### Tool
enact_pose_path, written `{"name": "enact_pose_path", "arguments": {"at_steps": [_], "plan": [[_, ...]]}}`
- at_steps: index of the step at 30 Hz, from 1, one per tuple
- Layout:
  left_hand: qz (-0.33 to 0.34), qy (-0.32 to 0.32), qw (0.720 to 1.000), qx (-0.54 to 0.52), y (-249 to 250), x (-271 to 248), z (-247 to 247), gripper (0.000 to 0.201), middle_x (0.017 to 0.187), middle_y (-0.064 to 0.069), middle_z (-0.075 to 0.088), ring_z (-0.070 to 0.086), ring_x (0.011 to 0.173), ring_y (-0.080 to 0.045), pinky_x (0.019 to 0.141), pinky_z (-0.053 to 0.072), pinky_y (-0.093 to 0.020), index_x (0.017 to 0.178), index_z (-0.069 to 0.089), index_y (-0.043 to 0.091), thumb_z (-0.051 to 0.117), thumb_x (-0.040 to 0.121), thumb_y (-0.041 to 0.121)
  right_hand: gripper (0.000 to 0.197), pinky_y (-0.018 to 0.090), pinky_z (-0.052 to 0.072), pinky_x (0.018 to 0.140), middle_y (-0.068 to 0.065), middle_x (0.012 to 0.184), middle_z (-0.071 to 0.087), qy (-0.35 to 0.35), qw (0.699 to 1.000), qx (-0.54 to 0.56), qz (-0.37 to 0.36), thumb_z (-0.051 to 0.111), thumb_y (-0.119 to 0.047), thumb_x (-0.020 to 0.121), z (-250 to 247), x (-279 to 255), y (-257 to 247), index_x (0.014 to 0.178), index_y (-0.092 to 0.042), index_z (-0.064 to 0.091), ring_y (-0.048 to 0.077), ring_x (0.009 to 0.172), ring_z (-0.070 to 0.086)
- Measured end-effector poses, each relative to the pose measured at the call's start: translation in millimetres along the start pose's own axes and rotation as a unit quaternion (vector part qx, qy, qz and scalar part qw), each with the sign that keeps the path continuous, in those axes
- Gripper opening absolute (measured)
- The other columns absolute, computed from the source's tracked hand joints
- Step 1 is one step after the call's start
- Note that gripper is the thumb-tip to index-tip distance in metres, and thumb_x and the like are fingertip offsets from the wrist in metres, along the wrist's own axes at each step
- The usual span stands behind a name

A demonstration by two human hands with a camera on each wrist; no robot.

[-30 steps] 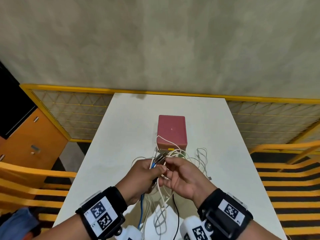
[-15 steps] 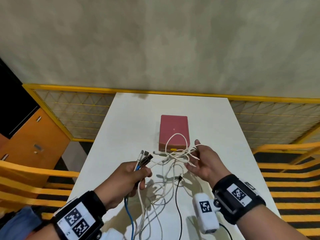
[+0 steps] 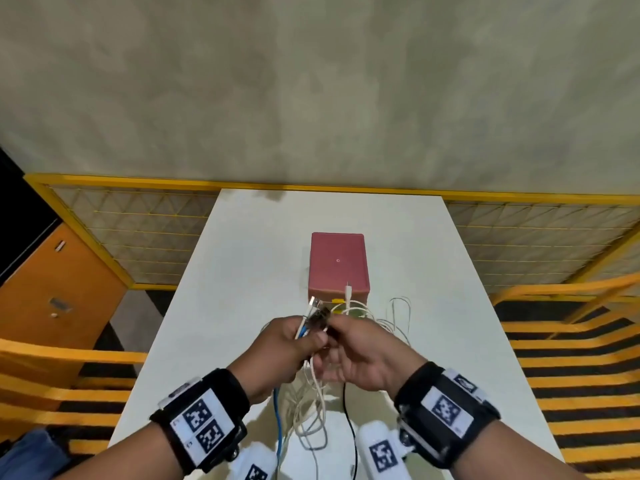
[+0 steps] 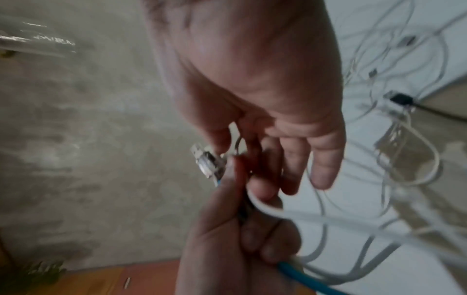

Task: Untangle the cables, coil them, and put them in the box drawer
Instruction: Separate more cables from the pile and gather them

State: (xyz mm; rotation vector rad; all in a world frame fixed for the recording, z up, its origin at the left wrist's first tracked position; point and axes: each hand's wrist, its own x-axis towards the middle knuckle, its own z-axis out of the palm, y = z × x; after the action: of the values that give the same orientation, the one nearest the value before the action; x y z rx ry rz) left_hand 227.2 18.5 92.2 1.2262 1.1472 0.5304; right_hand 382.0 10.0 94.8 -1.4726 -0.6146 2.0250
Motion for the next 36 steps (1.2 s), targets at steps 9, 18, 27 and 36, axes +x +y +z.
{"name": "enact_pose_path", "arguments": {"at_steps": [9, 18, 27, 36], "plan": [[0.018, -0.1, 0.984, 0.145, -14, -38, -19, 0.023, 0.064, -0.008, 0.069, 0.052, 0.052, -0.007, 0.054, 0.038, -0.017, 0.07, 0.059, 0.017, 0.065, 0.092, 0.018, 0.033, 0.037, 0.053, 0.068, 0.003, 0.063, 0.071, 0.156, 0.967, 0.202, -0.024, 0.041, -0.034, 0.104, -44, 28, -18, 0.083, -0.015, 0.058, 0.02, 0.06, 0.074], [-0.002, -0.311, 0.925, 0.22, -8, -52, -46, 0.009, 0.077, 0.007, 0.067, 0.06, 0.075, -0.003, 0.073, 0.043, -0.022, 0.08, 0.07, 0.022, 0.074, 0.086, 0.028, 0.03, 0.034, 0.06, 0.05, 0.001, 0.053, 0.065, 0.174, 0.936, 0.292, -0.092, 0.041, -0.026, 0.105, -50, 30, -25, 0.083, -0.012, 0.055, 0.018, 0.052, 0.072], [0.069, 0.071, 0.995, -0.015, 13, -13, -7, 0.029, 0.053, 0.007, 0.038, 0.031, 0.041, -0.008, 0.042, 0.025, -0.021, 0.072, 0.049, 0.017, 0.074, 0.087, 0.023, 0.023, 0.047, 0.058, 0.074, 0.009, 0.078, 0.077, 0.114, 0.952, 0.245, -0.143, 0.037, -0.027, 0.106, -30, 12, -19, 0.096, -0.013, 0.052, 0.023, 0.076, 0.076], [0.075, -0.015, 0.997, -0.006, 9, -8, 29, 0.018, 0.054, 0.009, 0.058, 0.05, 0.043, 0.001, 0.045, 0.039, -0.011, 0.073, 0.065, 0.012, 0.07, 0.087, 0.002, 0.038, 0.042, 0.05, 0.069, 0.019, 0.109, 0.067, 0.055, 0.968, 0.226, -0.095, 0.038, -0.031, 0.104, -18, -14, 7, 0.128, -0.005, 0.051, 0.031, 0.084, 0.064]]}}
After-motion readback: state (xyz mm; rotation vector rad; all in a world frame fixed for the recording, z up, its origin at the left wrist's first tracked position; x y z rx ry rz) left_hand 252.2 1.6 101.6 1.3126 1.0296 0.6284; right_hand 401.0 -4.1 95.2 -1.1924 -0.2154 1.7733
